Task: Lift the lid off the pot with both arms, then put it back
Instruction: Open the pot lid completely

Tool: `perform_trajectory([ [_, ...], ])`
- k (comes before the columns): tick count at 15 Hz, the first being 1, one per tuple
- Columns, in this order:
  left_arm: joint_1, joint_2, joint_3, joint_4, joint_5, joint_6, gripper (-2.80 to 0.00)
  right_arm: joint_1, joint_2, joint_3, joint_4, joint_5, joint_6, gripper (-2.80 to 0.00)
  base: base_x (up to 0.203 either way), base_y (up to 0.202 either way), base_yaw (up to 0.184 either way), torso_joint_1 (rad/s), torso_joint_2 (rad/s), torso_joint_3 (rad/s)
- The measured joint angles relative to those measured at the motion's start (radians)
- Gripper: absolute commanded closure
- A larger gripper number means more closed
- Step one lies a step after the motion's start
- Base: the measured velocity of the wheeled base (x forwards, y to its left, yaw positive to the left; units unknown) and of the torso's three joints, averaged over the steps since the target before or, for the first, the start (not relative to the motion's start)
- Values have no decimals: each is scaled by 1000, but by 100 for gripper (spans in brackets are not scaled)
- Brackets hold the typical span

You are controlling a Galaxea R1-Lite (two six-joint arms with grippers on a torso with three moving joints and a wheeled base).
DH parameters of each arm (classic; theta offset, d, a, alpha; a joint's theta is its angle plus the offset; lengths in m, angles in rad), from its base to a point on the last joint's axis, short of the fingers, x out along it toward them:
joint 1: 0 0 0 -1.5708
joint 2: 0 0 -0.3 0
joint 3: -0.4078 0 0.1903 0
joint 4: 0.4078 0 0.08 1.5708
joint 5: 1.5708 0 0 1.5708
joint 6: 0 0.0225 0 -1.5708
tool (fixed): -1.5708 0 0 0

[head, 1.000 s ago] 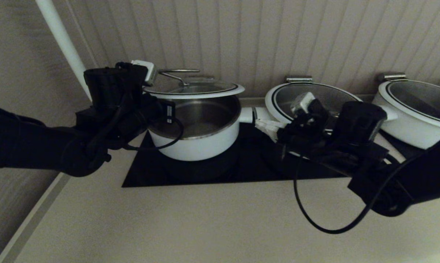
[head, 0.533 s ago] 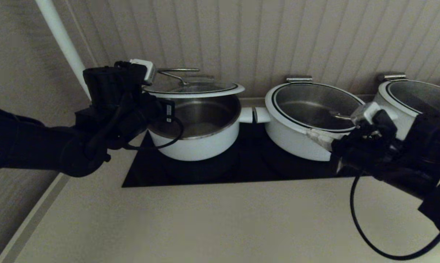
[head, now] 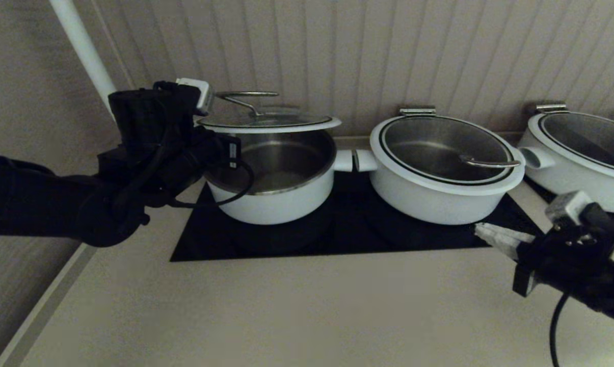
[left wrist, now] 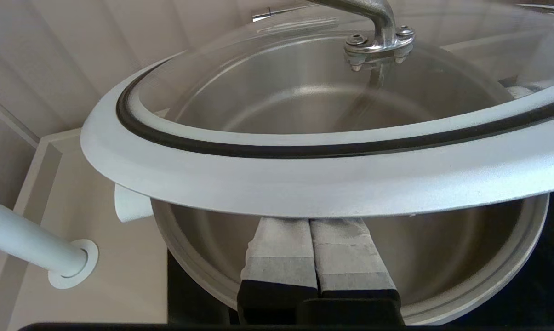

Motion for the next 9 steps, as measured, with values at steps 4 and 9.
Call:
perform_trajectory([
  [4, 0, -4, 0, 0, 0, 0, 0, -124, -133, 162, 19, -37, -4, 0, 0, 0, 0, 0, 0, 0],
  [9, 0, -10, 0, 0, 0, 1, 0, -173, -251, 220, 106, -122, 4, 0, 0, 0, 0, 0, 0, 0],
])
